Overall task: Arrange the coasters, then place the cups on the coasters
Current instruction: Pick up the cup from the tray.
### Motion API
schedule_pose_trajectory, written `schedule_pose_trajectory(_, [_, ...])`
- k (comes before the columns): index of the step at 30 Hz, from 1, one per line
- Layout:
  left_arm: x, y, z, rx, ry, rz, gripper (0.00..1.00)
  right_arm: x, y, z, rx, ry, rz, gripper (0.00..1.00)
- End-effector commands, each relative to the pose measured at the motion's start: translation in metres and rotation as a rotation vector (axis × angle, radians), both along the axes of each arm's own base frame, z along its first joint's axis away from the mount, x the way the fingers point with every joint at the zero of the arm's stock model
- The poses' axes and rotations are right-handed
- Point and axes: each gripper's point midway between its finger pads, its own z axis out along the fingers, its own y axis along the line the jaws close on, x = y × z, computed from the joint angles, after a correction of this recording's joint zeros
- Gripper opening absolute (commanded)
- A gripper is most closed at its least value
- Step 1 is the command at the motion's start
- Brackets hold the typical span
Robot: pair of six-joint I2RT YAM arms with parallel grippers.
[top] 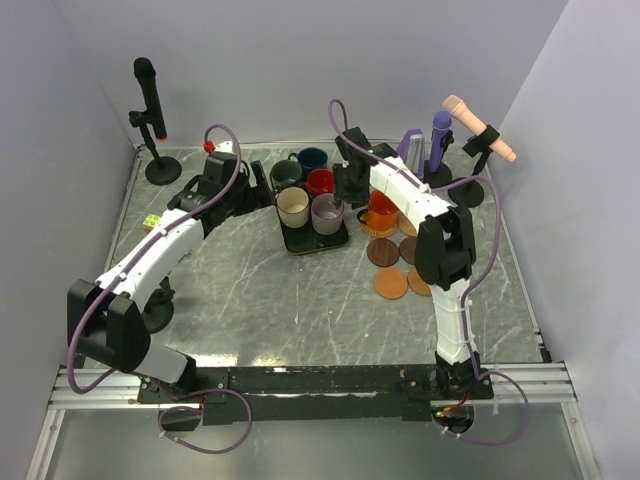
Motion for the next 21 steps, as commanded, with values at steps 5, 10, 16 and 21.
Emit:
schedule_pose_trajectory(5, [0.000, 0.003, 0.021, -0.028, -0.065, -0.003, 0.97, 0.001, 0.016, -0.014, -0.019, 0.031, 0.059, 0.40])
schedule_pose_trajectory(10, [-0.001, 0.004, 0.020, -0.024, -0.060, -0.003, 0.97, 0.004, 0.014, -0.018, -0.039, 0.024, 0.067, 0.29])
schedule_pose_trajectory(16, [-0.003, 0.005, 0.018, -0.023, -0.054, -0.005, 0.97, 0.010, 0.007, -0.016, -0.087, 0.002, 0.084, 0.00])
schedule_pose_trajectory(21, [-0.004, -0.002, 0.020, -0.036, -0.065, -0.050, 0.97, 0.017, 0.003, 0.011, -0.107, -0.079, 0.124, 0.00])
